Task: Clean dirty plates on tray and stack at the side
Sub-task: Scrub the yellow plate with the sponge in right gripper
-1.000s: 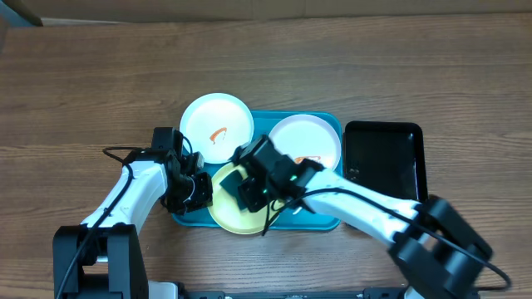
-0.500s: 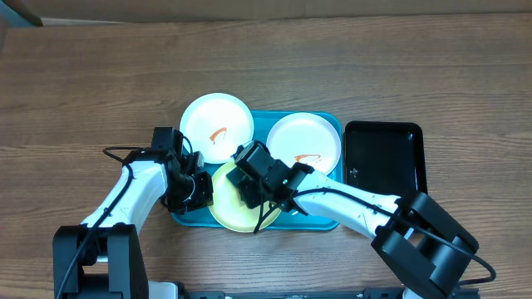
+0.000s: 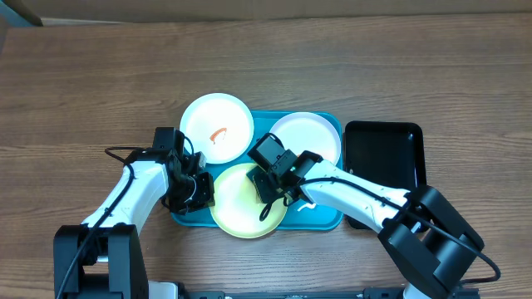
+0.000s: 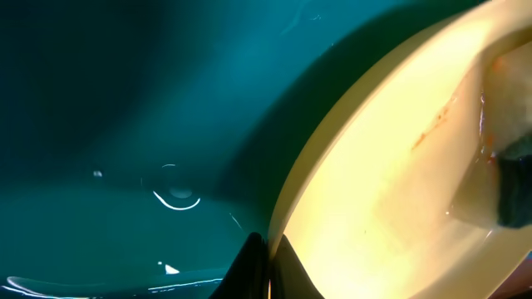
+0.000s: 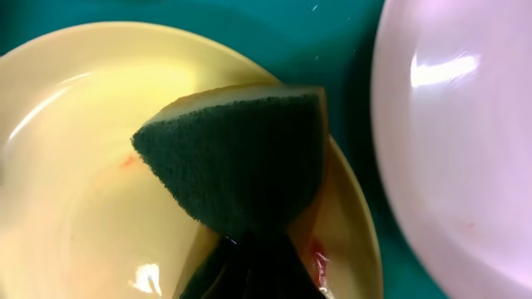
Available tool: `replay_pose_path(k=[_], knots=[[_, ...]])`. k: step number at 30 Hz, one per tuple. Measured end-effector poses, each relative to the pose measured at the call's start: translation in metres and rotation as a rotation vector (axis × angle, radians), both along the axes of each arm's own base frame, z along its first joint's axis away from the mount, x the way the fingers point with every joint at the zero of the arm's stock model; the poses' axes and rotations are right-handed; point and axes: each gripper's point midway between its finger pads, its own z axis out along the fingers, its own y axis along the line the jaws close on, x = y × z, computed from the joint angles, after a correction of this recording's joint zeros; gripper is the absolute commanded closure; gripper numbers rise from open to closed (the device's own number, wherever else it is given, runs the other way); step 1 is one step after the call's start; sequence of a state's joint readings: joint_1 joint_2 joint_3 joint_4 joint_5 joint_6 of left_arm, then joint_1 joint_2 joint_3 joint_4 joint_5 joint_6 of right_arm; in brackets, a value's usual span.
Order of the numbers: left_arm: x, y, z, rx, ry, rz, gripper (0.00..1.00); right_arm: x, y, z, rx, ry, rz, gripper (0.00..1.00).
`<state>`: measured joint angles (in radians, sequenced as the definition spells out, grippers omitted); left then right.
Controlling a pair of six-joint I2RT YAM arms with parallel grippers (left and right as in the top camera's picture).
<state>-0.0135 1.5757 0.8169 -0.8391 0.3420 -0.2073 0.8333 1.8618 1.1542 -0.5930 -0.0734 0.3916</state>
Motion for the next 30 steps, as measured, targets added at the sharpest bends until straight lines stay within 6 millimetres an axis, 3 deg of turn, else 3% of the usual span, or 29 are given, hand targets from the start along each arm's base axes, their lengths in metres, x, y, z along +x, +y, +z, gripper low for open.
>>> replay_pose_path(k=[5, 11, 15, 20, 30], knots=[[-0.002, 0.002, -0.002, 0.012, 0.006, 0.000, 0.96, -0.006, 0.015, 0.006, 0.090, 0.053, 0.027, 0.96], [-0.001, 0.002, -0.002, 0.011, 0.000, 0.000, 0.96, -0.001, 0.056, 0.023, 0.270, 0.016, 0.094, 0.96], [0.000, 0.002, -0.002, 0.011, -0.001, 0.000, 0.96, -0.017, 0.069, 0.024, 0.289, 0.027, 0.141, 0.96], [0.000, 0.002, -0.002, 0.010, -0.001, 0.000, 0.96, -0.025, 0.055, 0.012, 0.173, 0.018, 0.126, 0.96], [0.000, 0.000, -0.001, 0.000, -0.002, 0.001, 0.96, 0.022, -0.002, 0.002, -0.045, -0.113, -0.033, 0.96]])
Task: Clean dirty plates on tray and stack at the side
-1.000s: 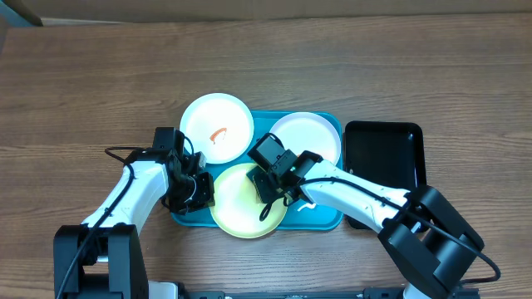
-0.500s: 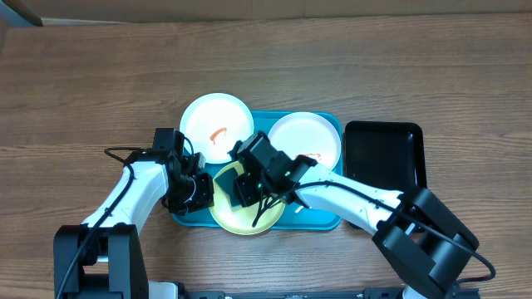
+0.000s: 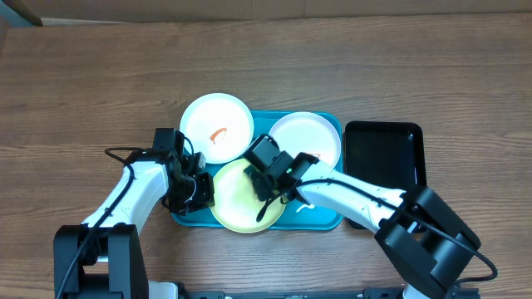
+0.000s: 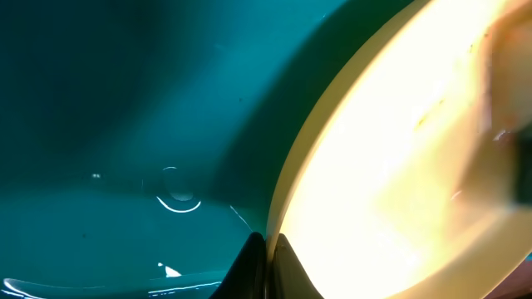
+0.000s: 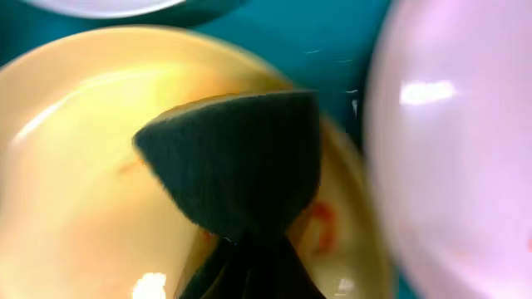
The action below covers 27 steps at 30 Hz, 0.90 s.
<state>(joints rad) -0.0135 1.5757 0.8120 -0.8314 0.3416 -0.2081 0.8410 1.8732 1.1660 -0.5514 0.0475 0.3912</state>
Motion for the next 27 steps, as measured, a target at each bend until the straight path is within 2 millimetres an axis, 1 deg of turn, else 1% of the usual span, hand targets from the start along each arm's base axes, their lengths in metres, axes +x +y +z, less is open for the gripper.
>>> replay_pose_path(k=[4, 9, 13, 17, 21, 23, 25, 27], knots=[[0.001, -0.001, 0.000, -0.006, -0.003, 0.000, 0.96, 0.009, -0.010, 0.000, -0.034, -0.026, -0.004, 0.96], [0.001, -0.004, 0.002, -0.024, -0.003, 0.001, 0.96, 0.007, -0.020, -0.001, -0.089, -0.025, 0.007, 0.96], [0.001, -0.006, 0.002, -0.037, -0.005, 0.001, 0.96, 0.010, -0.025, 0.004, -0.126, -0.032, 0.001, 0.96], [0.001, -0.005, 0.002, -0.033, -0.005, 0.002, 0.96, 0.024, -0.023, 0.019, -0.137, -0.086, -0.024, 0.96], [-0.001, -0.003, 0.001, -0.018, 0.005, 0.003, 0.96, 0.049, -0.021, 0.042, -0.126, -0.170, -0.081, 0.96], [-0.001, -0.002, 0.001, -0.013, 0.007, 0.003, 0.96, 0.057, -0.024, 0.053, -0.125, -0.196, -0.109, 0.96], [-0.001, -0.002, 0.001, -0.011, 0.007, 0.003, 0.96, 0.059, -0.029, 0.062, -0.132, -0.212, -0.132, 0.96], [-0.001, -0.001, 0.000, -0.005, 0.007, 0.003, 0.96, 0.055, -0.040, 0.067, -0.154, -0.200, -0.161, 0.96]])
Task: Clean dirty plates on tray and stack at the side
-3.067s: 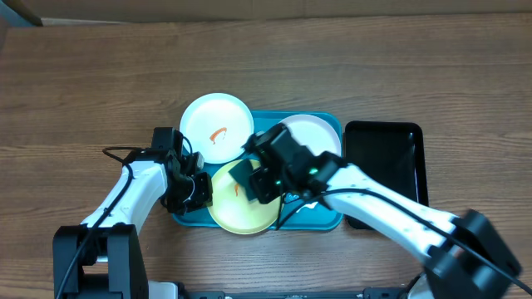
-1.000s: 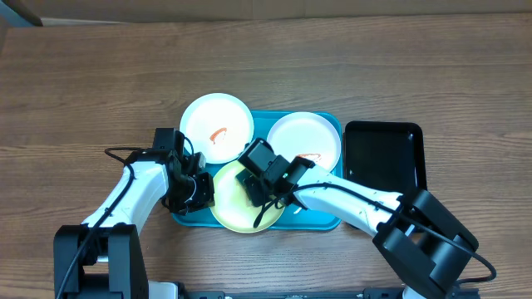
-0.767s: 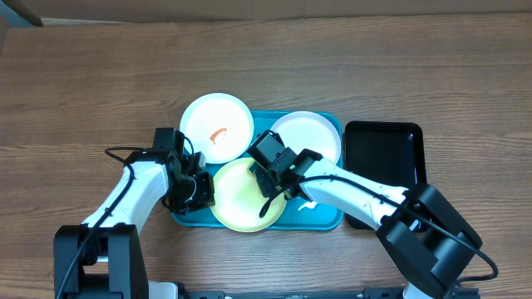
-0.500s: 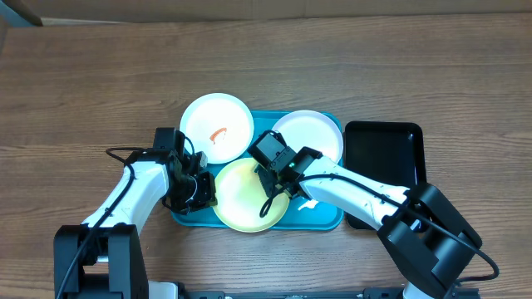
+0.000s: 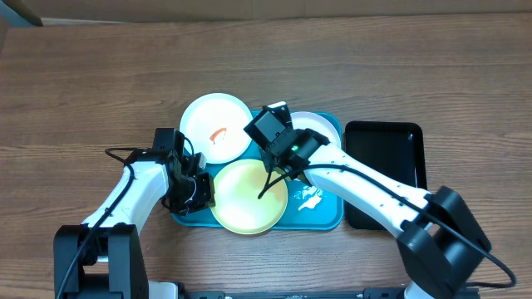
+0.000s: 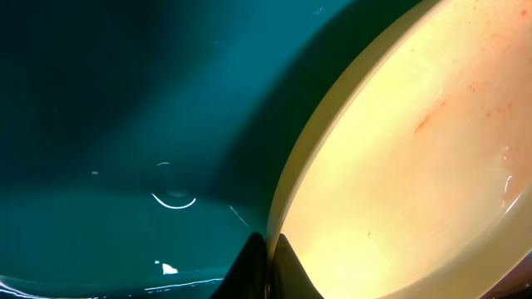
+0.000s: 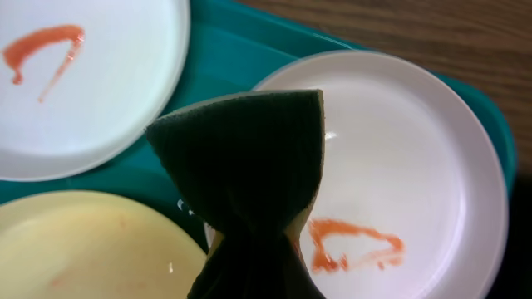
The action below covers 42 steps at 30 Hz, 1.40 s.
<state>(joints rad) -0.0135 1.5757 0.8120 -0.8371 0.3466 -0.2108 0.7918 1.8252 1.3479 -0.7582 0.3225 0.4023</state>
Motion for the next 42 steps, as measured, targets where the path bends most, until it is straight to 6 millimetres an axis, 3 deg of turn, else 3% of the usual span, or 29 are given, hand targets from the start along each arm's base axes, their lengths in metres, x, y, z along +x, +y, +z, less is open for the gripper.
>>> replay_pose_path(k=[4, 9, 11, 15, 20, 23, 28, 36, 42], knots=[[-0.002, 0.004, -0.001, 0.026, 0.010, -0.001, 0.96, -0.008, -0.036, 0.008, -0.018, 0.057, -0.135, 0.96], [0.003, 0.013, 0.008, 0.079, -0.003, -0.002, 0.96, 0.003, -0.098, 0.029, 0.041, 0.104, -0.349, 0.96], [0.013, 0.020, 0.020, 0.120, -0.043, -0.001, 0.96, 0.005, -0.129, 0.036, 0.088, 0.144, -0.442, 0.96], [0.038, 0.034, 0.052, 0.203, -0.171, 0.011, 0.96, 0.004, -0.171, 0.039, 0.165, 0.233, -0.542, 0.96], [0.056, 0.047, 0.089, 0.286, -0.308, 0.031, 0.96, 0.002, -0.208, 0.035, 0.268, 0.322, -0.604, 0.96], [0.059, 0.051, 0.098, 0.359, -0.347, 0.014, 0.96, -0.004, -0.227, 0.028, 0.304, 0.366, -0.642, 0.96], [0.063, 0.046, 0.109, 0.515, -0.404, -0.068, 0.96, -0.019, -0.246, 0.011, 0.329, 0.431, -0.675, 0.96], [0.070, 0.019, 0.133, 0.765, -0.551, -0.212, 0.96, -0.025, -0.243, 0.005, 0.337, 0.455, -0.637, 0.96], [0.078, -0.008, 0.165, 0.950, -0.740, -0.278, 0.96, -0.023, -0.243, 0.006, 0.339, 0.449, -0.626, 0.96]])
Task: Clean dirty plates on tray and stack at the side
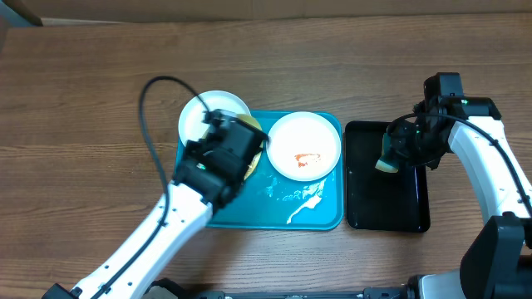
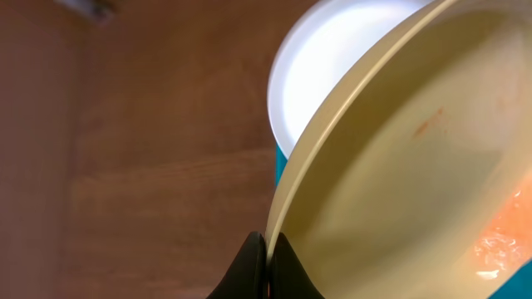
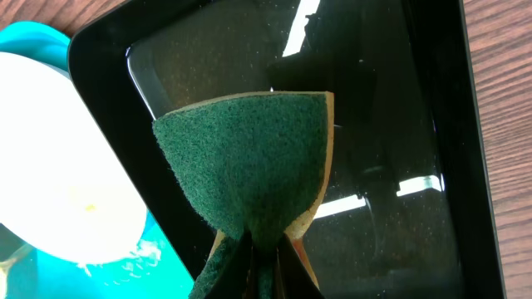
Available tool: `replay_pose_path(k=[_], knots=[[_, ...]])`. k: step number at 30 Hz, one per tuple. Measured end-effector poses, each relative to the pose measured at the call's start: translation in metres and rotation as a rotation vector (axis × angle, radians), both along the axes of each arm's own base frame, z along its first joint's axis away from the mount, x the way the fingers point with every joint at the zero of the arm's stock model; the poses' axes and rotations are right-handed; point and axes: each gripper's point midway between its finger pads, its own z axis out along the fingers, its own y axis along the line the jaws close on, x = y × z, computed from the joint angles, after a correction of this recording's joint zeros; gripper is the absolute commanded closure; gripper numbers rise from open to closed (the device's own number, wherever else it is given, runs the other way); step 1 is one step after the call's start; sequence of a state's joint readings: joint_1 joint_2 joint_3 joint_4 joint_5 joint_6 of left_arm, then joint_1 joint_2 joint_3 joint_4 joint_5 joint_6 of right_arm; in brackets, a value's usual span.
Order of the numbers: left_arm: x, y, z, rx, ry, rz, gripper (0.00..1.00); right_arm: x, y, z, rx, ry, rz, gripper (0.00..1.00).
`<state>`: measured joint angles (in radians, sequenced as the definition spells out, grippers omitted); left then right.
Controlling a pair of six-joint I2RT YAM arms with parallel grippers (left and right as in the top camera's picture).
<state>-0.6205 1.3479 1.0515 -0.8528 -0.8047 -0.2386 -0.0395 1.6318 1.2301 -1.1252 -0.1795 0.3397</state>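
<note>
My left gripper (image 2: pixel 268 249) is shut on the rim of the yellow plate (image 2: pixel 399 149), held tilted in the air over a white plate (image 2: pixel 349 50). From overhead, only a sliver of the yellow plate (image 1: pixel 252 146) shows beside my left arm, above the teal tray's (image 1: pixel 274 218) left end. The white plate (image 1: pixel 199 116) lies at the tray's back left corner. A second white plate (image 1: pixel 303 145) with a red smear lies on the tray. My right gripper (image 3: pixel 258 249) is shut on the green sponge (image 3: pixel 249 158), over the black tray (image 3: pixel 391 124).
The black tray (image 1: pixel 386 212) stands right of the teal tray. Wet white streaks (image 1: pixel 301 199) lie on the teal tray's bare floor. The left arm's cable (image 1: pixel 154 91) loops over the wooden table (image 1: pixel 83 83) at the left.
The left gripper, then low on the tray with the yellow plate's rim, now holds that plate raised over the back left white plate. The right gripper with the sponge went from the smeared plate to the black tray.
The sponge in my right gripper lay on the yellow plate while my left gripper pinched its rim. A second later it was still on that plate. Then it hung above the smeared white plate. Now the plate is lifted and the sponge is over the black tray.
</note>
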Motion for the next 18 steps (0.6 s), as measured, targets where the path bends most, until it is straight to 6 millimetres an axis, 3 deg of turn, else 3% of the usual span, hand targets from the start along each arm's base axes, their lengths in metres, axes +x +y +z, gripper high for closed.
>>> replay_pose_path(k=[4, 8, 18], knots=[[0.000, -0.016, 0.020, 0.087, -0.107, -0.038, 0.96, 0.000, 0.000, 0.000, 0.000, 0.000, 0.000, 0.96], [-0.002, -0.018, 0.032, 0.150, -0.160, -0.038, 0.96, 0.000, 0.000, 0.000, 0.000, 0.000, 0.001, 0.96], [-0.001, -0.013, 0.036, 0.195, -0.181, -0.018, 0.96, 0.000, 0.000, 0.000, 0.000, -0.001, 0.001, 0.96]])
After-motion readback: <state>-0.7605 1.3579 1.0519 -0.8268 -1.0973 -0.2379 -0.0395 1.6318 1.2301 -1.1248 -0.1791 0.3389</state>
